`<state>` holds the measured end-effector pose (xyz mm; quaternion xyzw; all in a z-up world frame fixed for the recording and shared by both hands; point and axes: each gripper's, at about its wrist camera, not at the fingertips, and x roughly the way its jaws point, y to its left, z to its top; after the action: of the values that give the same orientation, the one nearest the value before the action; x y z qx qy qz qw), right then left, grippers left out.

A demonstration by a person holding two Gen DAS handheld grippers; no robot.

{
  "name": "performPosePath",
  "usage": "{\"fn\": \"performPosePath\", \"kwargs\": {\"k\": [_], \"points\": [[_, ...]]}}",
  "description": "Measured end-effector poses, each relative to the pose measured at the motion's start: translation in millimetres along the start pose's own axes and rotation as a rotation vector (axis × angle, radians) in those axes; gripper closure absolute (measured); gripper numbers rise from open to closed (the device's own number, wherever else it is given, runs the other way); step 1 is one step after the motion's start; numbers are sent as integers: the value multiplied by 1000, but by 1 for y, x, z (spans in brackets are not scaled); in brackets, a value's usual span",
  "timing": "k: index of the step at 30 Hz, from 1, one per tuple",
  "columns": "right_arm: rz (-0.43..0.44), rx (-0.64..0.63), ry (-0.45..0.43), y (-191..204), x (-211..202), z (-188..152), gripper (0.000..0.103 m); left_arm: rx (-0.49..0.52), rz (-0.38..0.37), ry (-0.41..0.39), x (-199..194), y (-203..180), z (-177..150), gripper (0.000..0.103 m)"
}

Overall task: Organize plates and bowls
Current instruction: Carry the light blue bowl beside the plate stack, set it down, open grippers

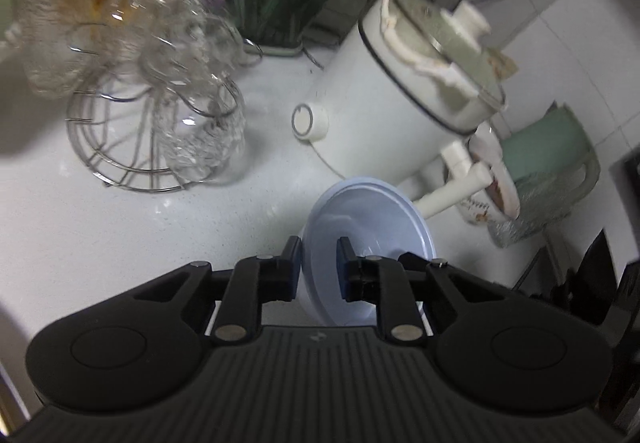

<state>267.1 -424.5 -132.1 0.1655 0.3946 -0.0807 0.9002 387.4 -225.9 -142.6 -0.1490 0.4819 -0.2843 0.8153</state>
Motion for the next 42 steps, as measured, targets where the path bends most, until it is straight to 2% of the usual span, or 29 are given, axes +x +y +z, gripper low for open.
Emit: {"fn": "performPosePath", "kwargs": {"k": [4,13,21,26,28,32,38,42], "points": [[26,2,-41,8,-21,-5,79,-26,24,-31,-29,-4,-12,81],[138,-23,-57,29,-73,-16,79,-79,78,-120,-114,-14,-46,81],[221,-81,-57,55,-96,-24,79,-120,140,-185,-159,-5,-68,81],[238,-112,-17,69,-89,-37,79,-121,184,-168,-162,12,-81,81],[242,-126,0,76,-81,-43,79,-99,207,-159,-158,20,-85,81],[248,-156,32,85,-66,-57,79,-120,231,-122,-147,41,-92,81],[240,-163,62,86,-52,-74,79,-182,210,-83,-131,62,-111,81],[227,-159,87,84,-42,-83,78,-165,222,-97,-129,66,-119,81]]}}
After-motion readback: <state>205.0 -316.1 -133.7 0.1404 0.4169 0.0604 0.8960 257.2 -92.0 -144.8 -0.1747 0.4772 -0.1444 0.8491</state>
